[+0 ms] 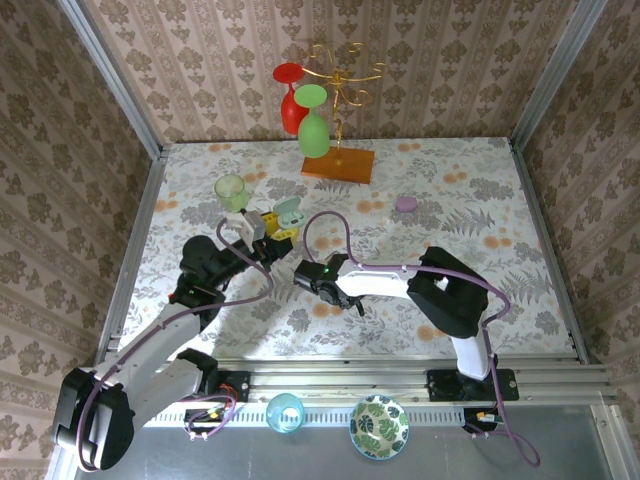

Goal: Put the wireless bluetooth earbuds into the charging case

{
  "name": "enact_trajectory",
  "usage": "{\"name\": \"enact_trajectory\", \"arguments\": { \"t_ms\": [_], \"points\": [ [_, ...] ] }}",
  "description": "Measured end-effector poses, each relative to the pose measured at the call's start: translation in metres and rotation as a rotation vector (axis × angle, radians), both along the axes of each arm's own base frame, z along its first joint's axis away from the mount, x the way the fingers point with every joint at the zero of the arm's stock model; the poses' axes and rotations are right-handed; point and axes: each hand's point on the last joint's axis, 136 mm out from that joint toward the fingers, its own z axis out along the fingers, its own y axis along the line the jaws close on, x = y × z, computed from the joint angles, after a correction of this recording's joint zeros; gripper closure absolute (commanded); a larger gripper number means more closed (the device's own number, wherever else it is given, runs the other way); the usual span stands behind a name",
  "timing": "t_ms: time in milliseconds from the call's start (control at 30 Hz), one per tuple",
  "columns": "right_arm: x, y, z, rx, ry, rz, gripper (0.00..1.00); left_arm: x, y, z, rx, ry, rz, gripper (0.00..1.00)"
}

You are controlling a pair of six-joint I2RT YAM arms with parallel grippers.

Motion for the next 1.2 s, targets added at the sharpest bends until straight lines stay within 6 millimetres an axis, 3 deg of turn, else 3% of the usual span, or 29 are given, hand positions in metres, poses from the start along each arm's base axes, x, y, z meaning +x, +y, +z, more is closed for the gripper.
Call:
{"name": "enact_trajectory", "arguments": {
  "t_ms": [333, 500, 767, 867, 967, 1200],
  "points": [
    [0.000, -0.001, -0.005, -0.020, 0.013, 0.008, 0.76, 0.000, 0.000, 0.000, 0.000, 0.000, 0.000, 0.77],
    [0.000, -0.002, -0.005, -0.023, 0.015, 0.010, 0.83, 0.000, 0.000, 0.000, 0.000, 0.000, 0.000, 0.77],
    [-0.002, -0.007, 0.004, 0.024, 0.004, -0.002, 0.83, 0.002, -0.001, -0.002, 0.002, 0.004, 0.000, 0.77],
    [-0.001, -0.008, 0.025, 0.137, -0.021, -0.025, 0.83, 0.007, -0.004, -0.008, 0.008, 0.015, -0.002, 0.78],
    [0.005, -0.005, 0.059, 0.339, -0.073, -0.055, 0.83, 0.011, -0.007, -0.011, 0.003, 0.005, -0.005, 0.78],
    [0.011, 0.009, 0.146, 0.961, -0.141, -0.077, 0.83, 0.008, -0.013, -0.013, -0.003, -0.039, -0.039, 0.78]
  ]
}}
